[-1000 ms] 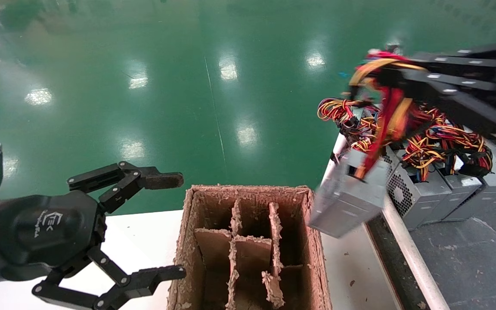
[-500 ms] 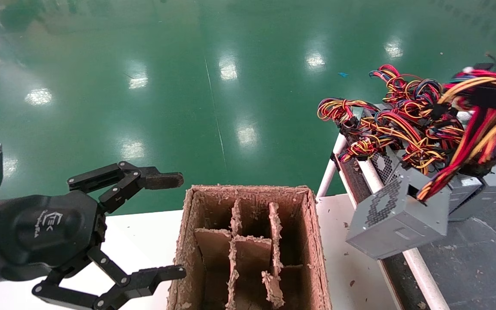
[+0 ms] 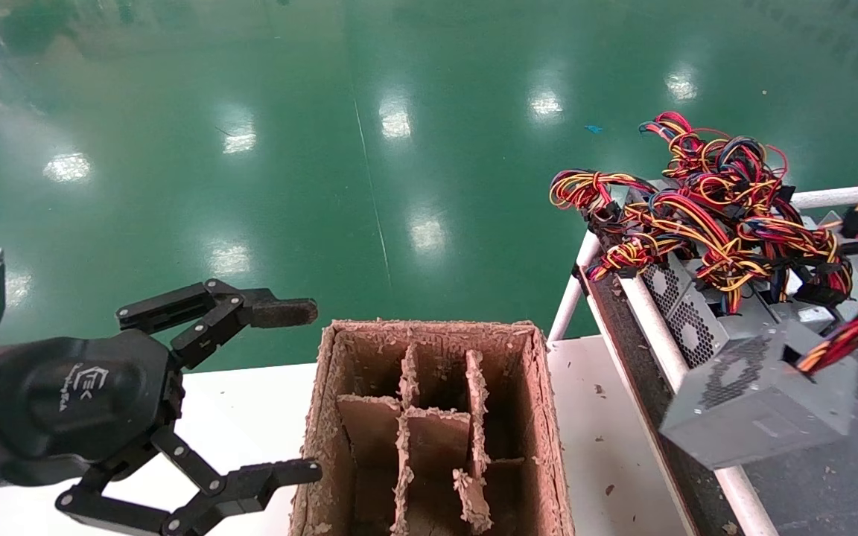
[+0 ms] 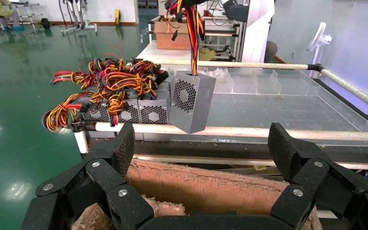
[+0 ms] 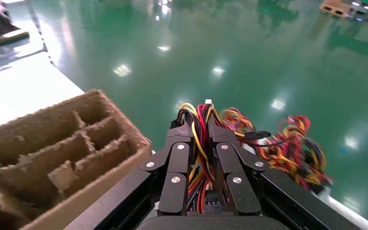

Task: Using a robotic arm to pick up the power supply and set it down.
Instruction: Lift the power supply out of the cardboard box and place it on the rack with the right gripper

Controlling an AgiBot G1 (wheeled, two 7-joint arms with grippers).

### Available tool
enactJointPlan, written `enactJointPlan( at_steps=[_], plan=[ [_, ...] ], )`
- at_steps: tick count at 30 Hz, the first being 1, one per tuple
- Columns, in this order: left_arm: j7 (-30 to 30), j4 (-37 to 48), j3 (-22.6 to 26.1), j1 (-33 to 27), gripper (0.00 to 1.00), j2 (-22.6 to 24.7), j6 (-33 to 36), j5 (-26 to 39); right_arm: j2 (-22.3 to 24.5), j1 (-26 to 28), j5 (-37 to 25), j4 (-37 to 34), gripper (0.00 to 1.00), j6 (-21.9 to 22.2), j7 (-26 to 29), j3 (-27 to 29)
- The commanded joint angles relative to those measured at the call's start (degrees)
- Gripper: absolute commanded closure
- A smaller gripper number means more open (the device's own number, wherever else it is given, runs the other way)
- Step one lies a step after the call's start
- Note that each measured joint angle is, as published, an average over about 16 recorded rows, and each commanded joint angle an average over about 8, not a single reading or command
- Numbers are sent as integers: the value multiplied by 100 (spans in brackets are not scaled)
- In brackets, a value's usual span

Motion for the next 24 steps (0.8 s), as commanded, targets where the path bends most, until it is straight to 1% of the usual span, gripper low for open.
enactJointPlan(
  at_steps=[1, 8, 15, 20, 24],
  plan=[
    [0, 0, 0, 0, 0, 0, 0, 0, 127, 21, 204, -42, 100, 72, -170, -247],
    [0, 0, 1, 0, 0, 0, 0, -1, 597, 393, 1004, 61, 100, 367, -890, -1400],
    [1, 0, 1, 0, 0, -1, -1, -1, 964, 790, 1625, 256, 100, 613, -1532, -2506],
    [1, 0, 2, 0, 0, -1, -1, -1, 1076, 966, 1888, 305, 100, 602, -1857, -3084],
    [1, 0, 2, -1, 0, -1, -1, -2, 1057, 1003, 1965, 320, 100, 583, -2016, -3383]
  ],
)
